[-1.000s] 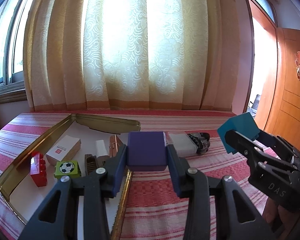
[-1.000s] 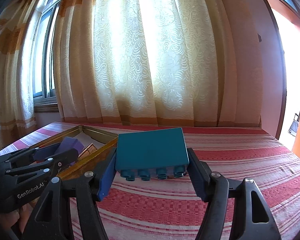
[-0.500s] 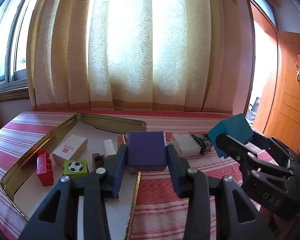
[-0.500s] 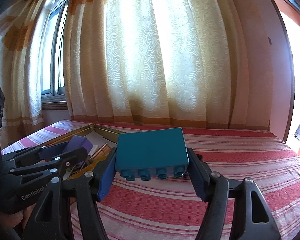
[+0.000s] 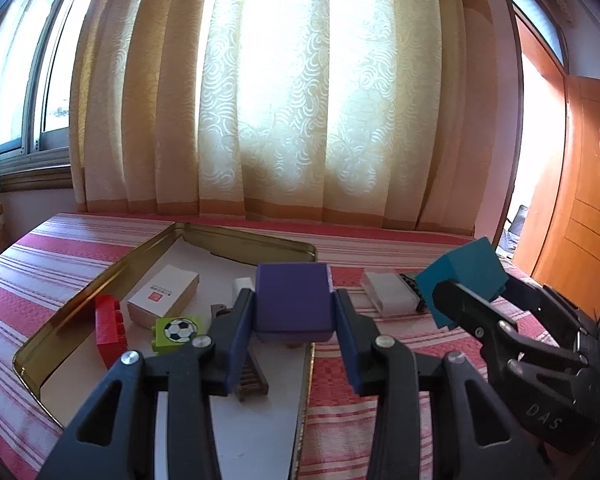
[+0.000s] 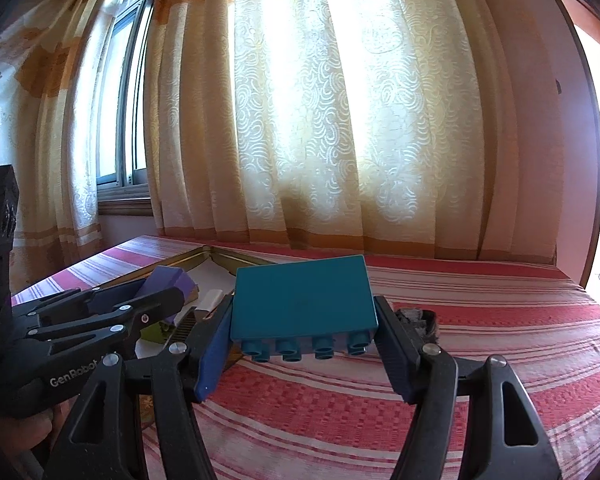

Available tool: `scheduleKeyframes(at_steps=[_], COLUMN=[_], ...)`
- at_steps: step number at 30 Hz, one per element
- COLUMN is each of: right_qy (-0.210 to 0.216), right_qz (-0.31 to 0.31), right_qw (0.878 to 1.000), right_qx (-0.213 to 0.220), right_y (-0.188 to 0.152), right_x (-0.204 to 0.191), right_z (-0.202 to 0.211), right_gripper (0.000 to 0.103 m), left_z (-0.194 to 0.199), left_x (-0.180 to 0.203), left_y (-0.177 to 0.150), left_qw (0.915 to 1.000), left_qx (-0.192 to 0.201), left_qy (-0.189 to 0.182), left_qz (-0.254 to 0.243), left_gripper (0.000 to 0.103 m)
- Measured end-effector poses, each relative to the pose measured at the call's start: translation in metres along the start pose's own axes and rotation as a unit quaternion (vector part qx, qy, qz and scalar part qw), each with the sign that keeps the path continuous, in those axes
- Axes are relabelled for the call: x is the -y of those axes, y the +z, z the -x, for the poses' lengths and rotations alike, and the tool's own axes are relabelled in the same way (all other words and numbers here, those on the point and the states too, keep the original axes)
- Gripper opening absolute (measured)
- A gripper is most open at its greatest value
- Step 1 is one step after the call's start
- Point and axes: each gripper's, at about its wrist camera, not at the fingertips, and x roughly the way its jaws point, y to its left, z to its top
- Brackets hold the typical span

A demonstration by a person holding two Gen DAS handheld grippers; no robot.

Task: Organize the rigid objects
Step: 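Carry the teal and purple blocks with both tools over the tin tray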

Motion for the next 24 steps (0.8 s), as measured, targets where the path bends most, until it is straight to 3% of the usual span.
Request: scheduleKeyframes(at_steps=[24], right_qy=[0.032], right_qz=[0.011], right_qw=[0.999], right_qx=[-0.003], right_y=[0.001], right_x=[-0.027], right_z=[-0.006], right_gripper=[0.068], left_z=[0.006], left_x=[-0.025], left_y=[0.000], left_qw=[0.9998], left_qx=[0.000], left_qy=[0.016], left_qz=[0.015], left_gripper=[0.039])
